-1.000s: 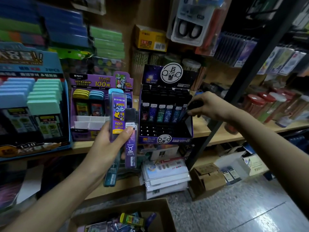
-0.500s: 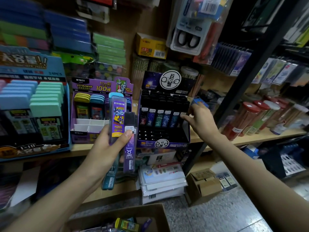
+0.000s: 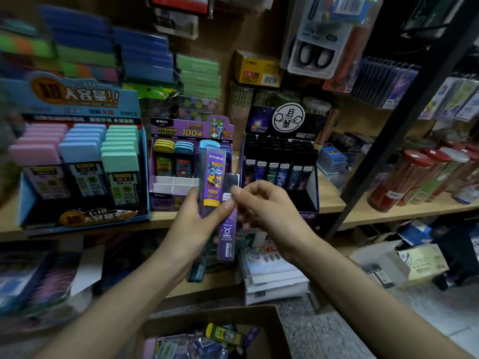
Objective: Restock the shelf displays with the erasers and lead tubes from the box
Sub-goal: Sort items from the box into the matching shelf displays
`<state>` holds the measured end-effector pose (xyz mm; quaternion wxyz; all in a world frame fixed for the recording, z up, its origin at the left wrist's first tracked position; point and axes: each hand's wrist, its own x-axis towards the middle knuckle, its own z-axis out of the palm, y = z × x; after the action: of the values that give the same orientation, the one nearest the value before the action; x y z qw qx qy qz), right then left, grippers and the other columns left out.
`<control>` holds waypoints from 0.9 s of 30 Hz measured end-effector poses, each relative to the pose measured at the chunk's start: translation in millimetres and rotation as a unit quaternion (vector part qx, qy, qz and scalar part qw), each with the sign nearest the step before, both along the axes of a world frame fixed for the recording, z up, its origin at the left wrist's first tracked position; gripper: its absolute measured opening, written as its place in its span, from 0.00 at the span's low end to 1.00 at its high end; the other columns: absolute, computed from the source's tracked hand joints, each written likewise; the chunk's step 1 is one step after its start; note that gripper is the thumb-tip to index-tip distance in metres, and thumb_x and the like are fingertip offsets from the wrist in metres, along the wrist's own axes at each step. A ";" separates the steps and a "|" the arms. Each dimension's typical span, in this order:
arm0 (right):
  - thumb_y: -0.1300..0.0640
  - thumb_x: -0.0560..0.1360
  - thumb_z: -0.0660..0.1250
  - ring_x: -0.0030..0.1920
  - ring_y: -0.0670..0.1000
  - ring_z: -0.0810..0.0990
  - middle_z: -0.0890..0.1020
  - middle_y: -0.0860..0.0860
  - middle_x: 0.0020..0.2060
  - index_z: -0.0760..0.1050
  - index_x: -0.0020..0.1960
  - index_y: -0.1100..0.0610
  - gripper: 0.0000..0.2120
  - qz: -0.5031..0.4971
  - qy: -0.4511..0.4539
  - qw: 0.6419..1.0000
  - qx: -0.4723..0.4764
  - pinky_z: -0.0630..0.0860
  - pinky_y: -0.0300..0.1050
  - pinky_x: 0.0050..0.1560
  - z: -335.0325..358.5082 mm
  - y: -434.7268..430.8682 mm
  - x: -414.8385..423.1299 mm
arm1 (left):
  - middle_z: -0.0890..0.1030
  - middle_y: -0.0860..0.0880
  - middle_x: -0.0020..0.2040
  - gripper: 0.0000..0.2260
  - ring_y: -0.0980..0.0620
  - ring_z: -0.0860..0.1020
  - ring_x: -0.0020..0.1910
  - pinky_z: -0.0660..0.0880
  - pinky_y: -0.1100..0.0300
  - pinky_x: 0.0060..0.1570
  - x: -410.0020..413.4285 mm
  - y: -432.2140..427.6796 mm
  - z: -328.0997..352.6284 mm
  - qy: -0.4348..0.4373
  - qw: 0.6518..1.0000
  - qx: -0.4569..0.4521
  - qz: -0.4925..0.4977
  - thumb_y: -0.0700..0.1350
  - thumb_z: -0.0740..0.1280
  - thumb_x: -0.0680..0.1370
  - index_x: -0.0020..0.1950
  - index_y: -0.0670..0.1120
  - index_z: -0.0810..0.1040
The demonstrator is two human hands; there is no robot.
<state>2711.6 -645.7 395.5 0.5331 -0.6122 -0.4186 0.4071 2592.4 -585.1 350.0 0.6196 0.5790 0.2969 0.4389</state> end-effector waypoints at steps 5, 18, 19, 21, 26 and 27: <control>0.56 0.77 0.66 0.30 0.51 0.74 0.77 0.53 0.31 0.73 0.46 0.60 0.07 0.017 0.021 1.000 -0.012 0.70 0.45 0.37 -4.3 3.2 -1.8 | 0.83 0.56 0.38 0.10 0.61 0.81 0.37 0.75 0.69 0.33 -9.3 -3.3 2.0 0.011 0.999 0.030 -0.002 0.46 0.68 0.73 0.53 0.49 0.72; 0.62 0.75 0.66 0.26 0.40 0.73 0.78 0.45 0.28 0.74 0.43 0.57 0.03 -0.027 0.024 0.995 0.090 0.69 0.34 0.30 18.8 21.3 34.2 | 0.79 0.47 0.40 0.08 0.59 0.75 0.30 0.70 0.64 0.23 -24.4 3.9 12.5 -0.018 0.999 0.017 0.047 0.42 0.65 0.77 0.56 0.45 0.72; 0.62 0.75 0.67 0.27 0.40 0.74 0.78 0.46 0.30 0.74 0.43 0.57 0.03 -0.060 0.019 0.992 0.108 0.70 0.35 0.31 21.4 24.4 43.4 | 0.79 0.47 0.40 0.08 0.59 0.75 0.30 0.70 0.64 0.23 -24.9 5.3 13.0 -0.018 0.998 0.016 0.051 0.42 0.65 0.77 0.55 0.45 0.73; 0.61 0.74 0.68 0.32 0.44 0.77 0.78 0.50 0.35 0.75 0.43 0.57 0.03 -0.124 0.012 0.982 0.139 0.73 0.37 0.35 20.8 31.1 58.0 | 0.79 0.49 0.38 0.07 0.60 0.75 0.29 0.70 0.64 0.23 -25.6 8.2 14.4 -0.022 0.998 0.014 0.061 0.42 0.65 0.77 0.54 0.45 0.73; 0.61 0.72 0.71 0.42 0.50 0.80 0.79 0.49 0.38 0.76 0.44 0.55 0.05 -0.191 -0.177 0.949 0.176 0.79 0.45 0.46 0.9 49.0 74.1 | 0.81 0.57 0.33 0.04 0.62 0.76 0.29 0.73 0.66 0.25 -26.8 14.4 15.6 -0.018 0.997 0.019 0.076 0.42 0.65 0.77 0.51 0.48 0.72; 0.60 0.72 0.72 0.42 0.49 0.79 0.79 0.48 0.37 0.76 0.45 0.55 0.05 -0.188 -0.213 0.944 0.171 0.79 0.46 0.48 -3.4 51.8 75.1 | 0.81 0.58 0.32 0.04 0.62 0.76 0.29 0.73 0.67 0.26 -27.0 15.8 15.6 -0.018 0.996 0.021 0.080 0.41 0.65 0.77 0.50 0.49 0.72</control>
<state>2786.7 -593.9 392.2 0.5952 -0.6515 -0.4631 0.0824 2565.4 -569.3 365.5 0.5755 0.5585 0.3220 0.5032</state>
